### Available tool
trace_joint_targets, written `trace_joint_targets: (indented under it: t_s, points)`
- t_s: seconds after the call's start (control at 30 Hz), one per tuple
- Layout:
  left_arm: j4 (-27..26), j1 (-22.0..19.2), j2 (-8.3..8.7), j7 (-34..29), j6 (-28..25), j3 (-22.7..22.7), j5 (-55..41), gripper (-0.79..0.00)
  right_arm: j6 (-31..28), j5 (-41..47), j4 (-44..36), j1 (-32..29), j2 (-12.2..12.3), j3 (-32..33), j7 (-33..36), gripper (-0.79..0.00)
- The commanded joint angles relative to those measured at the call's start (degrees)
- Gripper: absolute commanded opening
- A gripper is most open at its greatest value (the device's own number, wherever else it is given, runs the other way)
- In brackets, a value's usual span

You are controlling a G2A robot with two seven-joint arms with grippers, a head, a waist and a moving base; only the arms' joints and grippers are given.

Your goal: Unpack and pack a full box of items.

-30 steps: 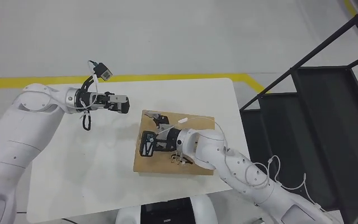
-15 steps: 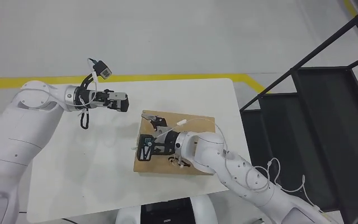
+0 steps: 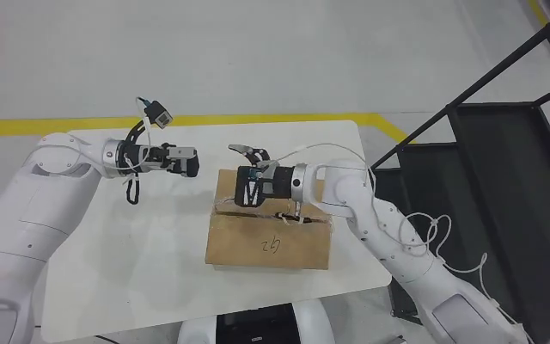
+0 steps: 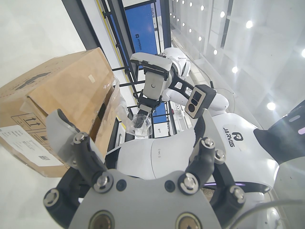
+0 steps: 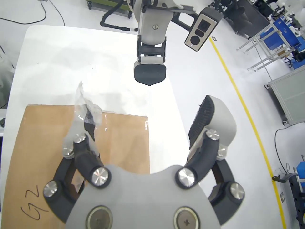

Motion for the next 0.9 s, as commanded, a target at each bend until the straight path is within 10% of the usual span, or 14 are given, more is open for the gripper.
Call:
trace_joint_targets:
  t_s: [0.0,0.4,0.87]
  points:
    - [-0.7,0.6,0.10,-0.3,0.7,-0.4,0.1,0.000,-1.2,0.7,1.3,0.6,0.0,0.3,-0.5,0.000]
    - [1.2,4.1,2.83,1.9,1.9,-9.4,3.8,0.000,-13.6,8.0,4.8,-0.2,2.1,8.4,-3.7,0.000]
    - [-1.1,6.1,3.83,2.6,3.5,-12.2,5.5,0.000,19.4,-19.4,-6.6,-10.0,0.8,-2.4,1.1,0.000]
